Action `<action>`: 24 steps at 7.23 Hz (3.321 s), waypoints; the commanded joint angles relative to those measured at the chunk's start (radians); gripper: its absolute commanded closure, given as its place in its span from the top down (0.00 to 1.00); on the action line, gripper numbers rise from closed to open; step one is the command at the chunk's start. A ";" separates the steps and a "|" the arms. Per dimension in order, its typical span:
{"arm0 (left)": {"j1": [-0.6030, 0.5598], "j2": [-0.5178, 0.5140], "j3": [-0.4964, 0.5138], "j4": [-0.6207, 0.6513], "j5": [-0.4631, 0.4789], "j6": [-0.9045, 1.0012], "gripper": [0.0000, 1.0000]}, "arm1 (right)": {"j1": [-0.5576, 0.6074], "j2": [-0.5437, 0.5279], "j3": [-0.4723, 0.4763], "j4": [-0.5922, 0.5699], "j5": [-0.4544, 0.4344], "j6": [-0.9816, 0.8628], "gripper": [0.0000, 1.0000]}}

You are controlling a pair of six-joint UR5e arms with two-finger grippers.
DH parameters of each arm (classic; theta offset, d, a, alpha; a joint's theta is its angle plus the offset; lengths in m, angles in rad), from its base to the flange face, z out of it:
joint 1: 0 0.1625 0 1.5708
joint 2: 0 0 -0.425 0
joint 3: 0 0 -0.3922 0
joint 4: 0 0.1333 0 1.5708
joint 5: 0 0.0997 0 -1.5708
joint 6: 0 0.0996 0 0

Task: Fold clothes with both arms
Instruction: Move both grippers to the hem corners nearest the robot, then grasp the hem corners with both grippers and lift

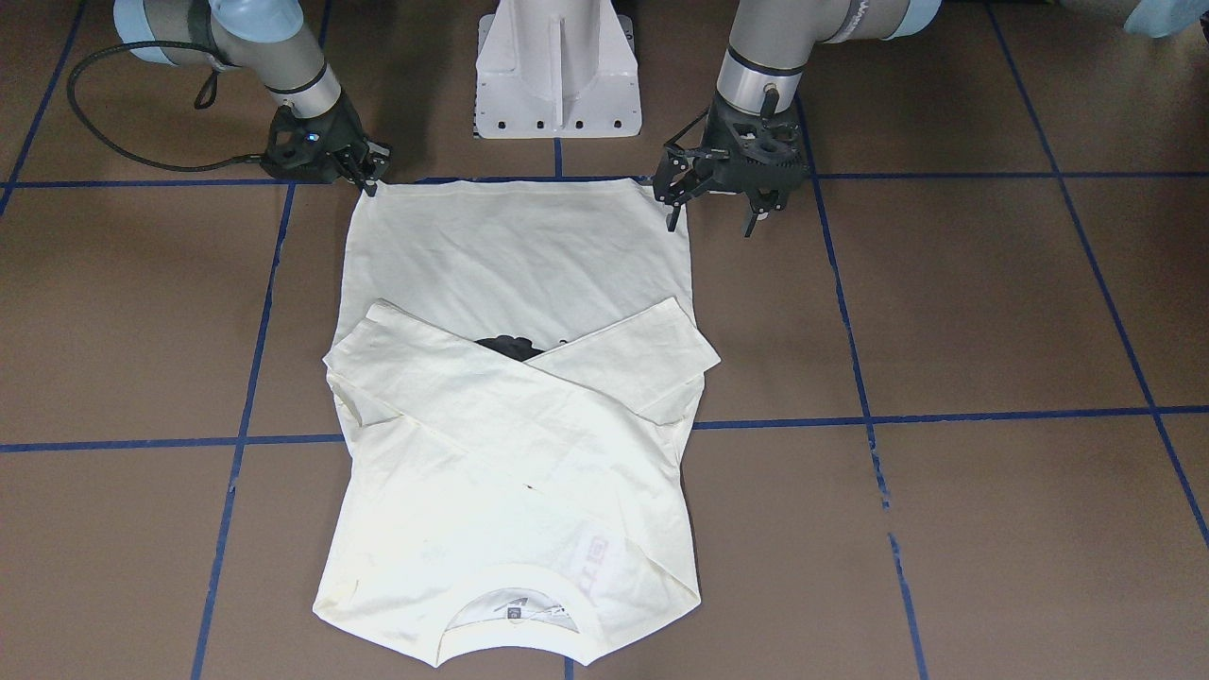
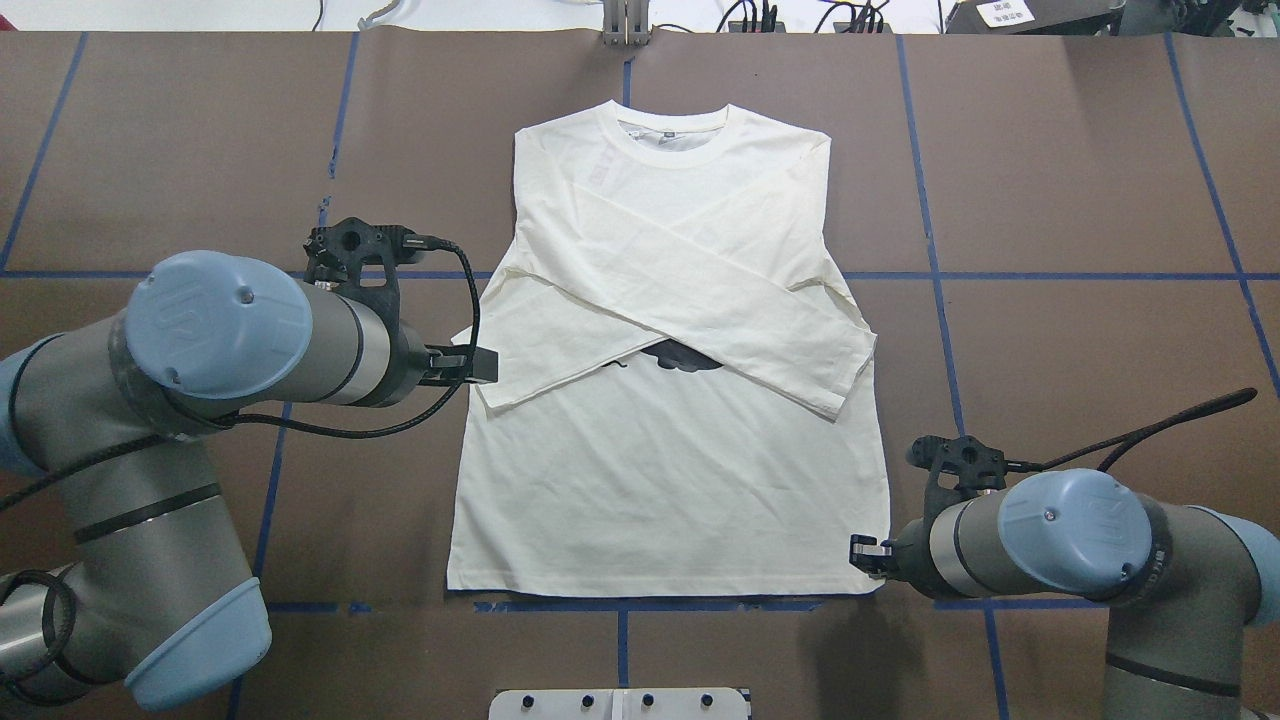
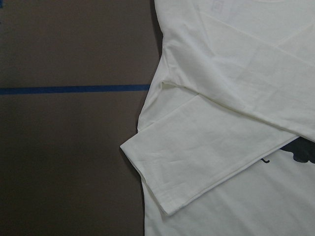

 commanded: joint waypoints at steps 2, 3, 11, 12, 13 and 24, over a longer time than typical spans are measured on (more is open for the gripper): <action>0.184 0.044 -0.002 -0.009 -0.020 -0.344 0.90 | 0.020 -0.010 0.036 0.005 0.006 0.000 0.00; 0.218 0.053 -0.001 -0.007 -0.016 -0.392 0.85 | 0.024 -0.010 0.044 0.005 0.006 0.000 0.00; 0.281 0.056 0.113 -0.010 0.015 -0.394 0.63 | 0.056 0.002 0.059 0.005 0.052 -0.001 0.00; 0.286 0.050 0.130 -0.012 0.014 -0.394 0.62 | 0.062 0.001 0.061 0.005 0.060 -0.001 0.00; 0.287 0.048 0.136 -0.012 0.014 -0.394 0.58 | 0.066 0.001 0.062 0.005 0.060 -0.001 0.00; 0.324 0.099 -0.086 0.028 0.013 -0.393 0.00 | 0.110 -0.097 0.181 0.006 0.179 -0.015 0.00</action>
